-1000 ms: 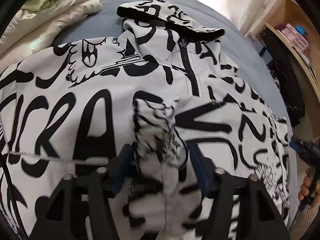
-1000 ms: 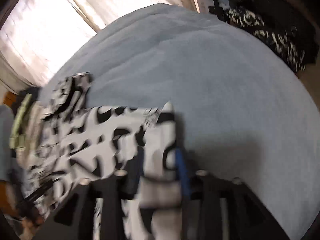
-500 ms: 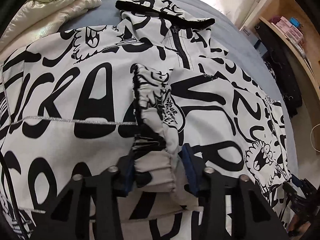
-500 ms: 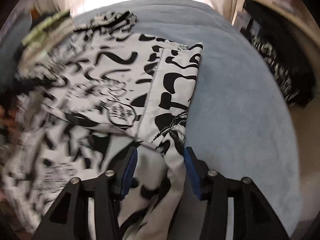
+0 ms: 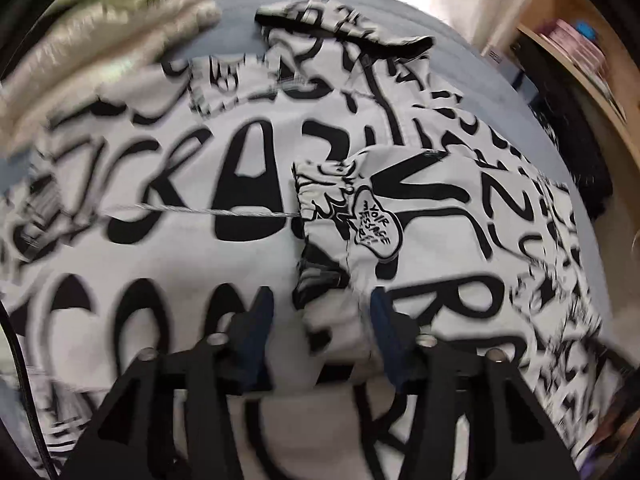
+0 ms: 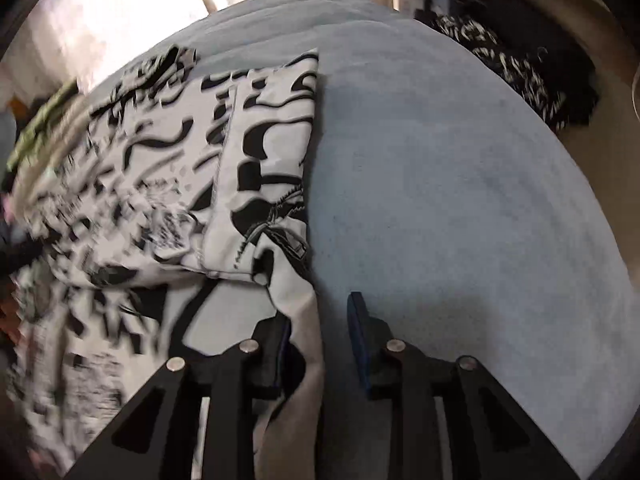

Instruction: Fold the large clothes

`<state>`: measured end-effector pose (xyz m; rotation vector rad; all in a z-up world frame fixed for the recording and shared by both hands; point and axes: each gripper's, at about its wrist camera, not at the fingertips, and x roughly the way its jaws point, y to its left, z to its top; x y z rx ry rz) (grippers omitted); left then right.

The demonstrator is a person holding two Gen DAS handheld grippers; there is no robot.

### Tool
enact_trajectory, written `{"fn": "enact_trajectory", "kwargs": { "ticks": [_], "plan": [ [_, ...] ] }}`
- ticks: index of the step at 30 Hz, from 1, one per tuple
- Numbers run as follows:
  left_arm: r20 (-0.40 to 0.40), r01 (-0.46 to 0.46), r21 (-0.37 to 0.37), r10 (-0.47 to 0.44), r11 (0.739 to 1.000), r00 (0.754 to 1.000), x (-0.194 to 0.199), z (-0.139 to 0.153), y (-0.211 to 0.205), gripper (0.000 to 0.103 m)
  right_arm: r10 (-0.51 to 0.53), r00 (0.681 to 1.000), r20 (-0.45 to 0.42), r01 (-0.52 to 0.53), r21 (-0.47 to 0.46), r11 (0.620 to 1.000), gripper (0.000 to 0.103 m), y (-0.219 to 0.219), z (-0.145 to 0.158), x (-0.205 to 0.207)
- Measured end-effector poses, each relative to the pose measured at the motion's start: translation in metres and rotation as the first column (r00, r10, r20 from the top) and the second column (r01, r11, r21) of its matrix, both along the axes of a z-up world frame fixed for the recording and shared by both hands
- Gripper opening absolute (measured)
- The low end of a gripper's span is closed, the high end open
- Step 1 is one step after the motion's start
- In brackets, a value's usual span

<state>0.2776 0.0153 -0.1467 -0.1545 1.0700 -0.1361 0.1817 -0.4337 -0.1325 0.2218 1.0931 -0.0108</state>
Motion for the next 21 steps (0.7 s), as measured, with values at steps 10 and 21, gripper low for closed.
{"fn": "enact_trajectory", "kwargs": {
  "ticks": [10,21],
  "plan": [
    [0.114,-0.004,0.006,0.003,1.0,0.994,-0.018,0.039,-0.017,0.051,0.093,0.993,0.079,-0.104,0.144,0.984,0.029,0.095,0.041,0.028],
    [0.0,0.038,0.086,-0.038,0.996,0.999,0.018,-0.02,-0.087,0.051,0.186,0.983,0.013,-0.185,0.188,0.965,0.026,0.174,-0.025,0.076]
  ]
}}
